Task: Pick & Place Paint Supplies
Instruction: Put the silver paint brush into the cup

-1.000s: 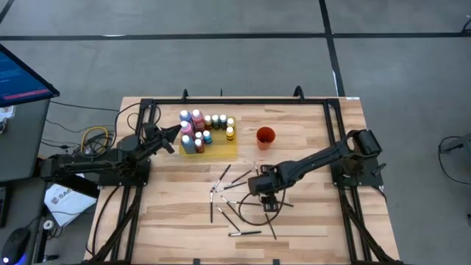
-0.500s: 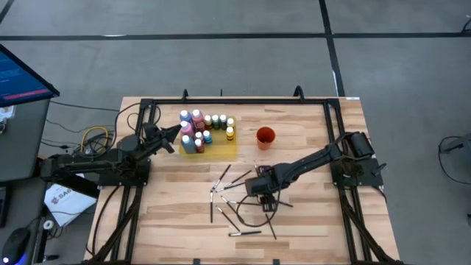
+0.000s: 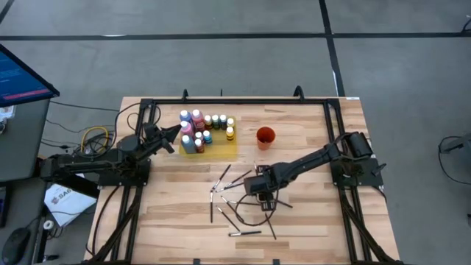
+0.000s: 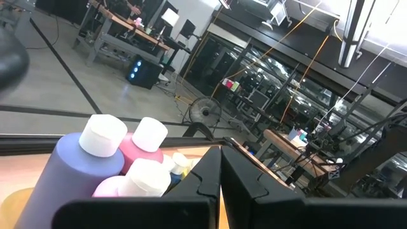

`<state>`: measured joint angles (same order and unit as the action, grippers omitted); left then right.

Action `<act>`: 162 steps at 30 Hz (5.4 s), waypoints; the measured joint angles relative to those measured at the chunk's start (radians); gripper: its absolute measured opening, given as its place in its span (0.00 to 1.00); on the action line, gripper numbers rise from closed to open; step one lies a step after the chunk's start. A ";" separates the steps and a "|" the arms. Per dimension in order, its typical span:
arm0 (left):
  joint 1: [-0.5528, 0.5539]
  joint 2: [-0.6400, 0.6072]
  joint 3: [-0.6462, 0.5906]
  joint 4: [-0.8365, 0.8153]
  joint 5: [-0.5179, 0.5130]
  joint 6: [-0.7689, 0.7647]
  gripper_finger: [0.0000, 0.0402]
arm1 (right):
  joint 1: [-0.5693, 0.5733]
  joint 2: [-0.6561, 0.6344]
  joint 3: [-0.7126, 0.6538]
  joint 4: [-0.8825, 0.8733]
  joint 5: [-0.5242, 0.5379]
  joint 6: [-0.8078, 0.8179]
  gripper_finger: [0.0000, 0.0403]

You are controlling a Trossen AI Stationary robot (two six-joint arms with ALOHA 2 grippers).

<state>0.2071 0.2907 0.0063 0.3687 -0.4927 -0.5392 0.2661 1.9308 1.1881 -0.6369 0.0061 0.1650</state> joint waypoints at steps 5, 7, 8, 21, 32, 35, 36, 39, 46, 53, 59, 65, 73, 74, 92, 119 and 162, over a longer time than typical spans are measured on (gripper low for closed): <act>0.000 0.000 0.000 0.000 0.000 0.000 0.00 | -0.003 0.018 -0.001 -0.020 -0.005 0.009 0.16; 0.000 0.000 0.000 0.001 0.000 0.001 0.00 | -0.011 0.021 -0.002 -0.018 -0.018 0.010 0.06; 0.000 0.000 0.000 0.001 0.000 0.000 0.00 | -0.014 0.016 -0.002 -0.022 -0.018 0.010 0.03; 0.000 0.012 0.000 0.009 0.000 0.000 0.00 | -0.047 -0.143 -0.008 -0.179 -0.042 0.096 0.09; 0.000 0.019 0.000 0.011 0.000 0.000 0.00 | -0.033 -0.111 -0.020 -0.218 -0.087 0.187 0.48; 0.000 0.021 0.000 0.017 0.000 0.000 0.00 | -0.030 -0.088 -0.026 -0.225 -0.083 0.134 0.52; 0.000 0.022 0.000 0.015 0.000 0.000 0.00 | -0.032 -0.091 -0.029 -0.220 -0.081 0.117 0.53; 0.000 0.022 0.000 0.016 0.000 0.000 0.00 | -0.034 -0.110 -0.036 -0.216 -0.076 0.093 0.52; 0.000 0.022 0.000 0.017 0.000 0.000 0.00 | 0.014 -0.129 -0.036 -0.153 -0.086 0.158 0.47; 0.000 0.022 0.000 0.018 0.000 0.000 0.00 | 0.018 -0.074 -0.035 -0.107 -0.088 0.188 0.43; 0.000 0.026 0.000 0.023 0.000 0.000 0.00 | -0.001 -0.048 -0.035 -0.075 -0.089 0.200 0.44; 0.000 0.033 0.000 0.028 0.000 0.000 0.00 | 0.006 -0.002 -0.029 -0.075 -0.087 0.200 0.42; 0.001 0.038 0.000 0.035 0.000 0.000 0.00 | 0.018 -0.003 -0.032 -0.089 -0.027 0.195 0.16; 0.001 0.038 0.000 0.035 0.000 0.000 0.00 | 0.018 -0.003 -0.032 -0.090 -0.027 0.194 0.11; 0.001 0.039 0.000 0.041 0.000 0.000 0.00 | -0.011 -0.194 -0.039 -0.167 0.049 0.184 0.00; 0.001 0.039 0.000 0.046 0.000 0.000 0.00 | 0.037 -0.244 -0.238 -0.044 -0.123 0.343 0.48; 0.001 0.039 0.000 0.060 0.000 0.000 0.00 | 0.077 -0.178 -0.285 0.012 0.013 0.444 0.03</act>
<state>0.2081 0.3302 0.0063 0.4286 -0.4927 -0.5392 0.3432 1.7531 0.9028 -0.6248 0.0195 0.6086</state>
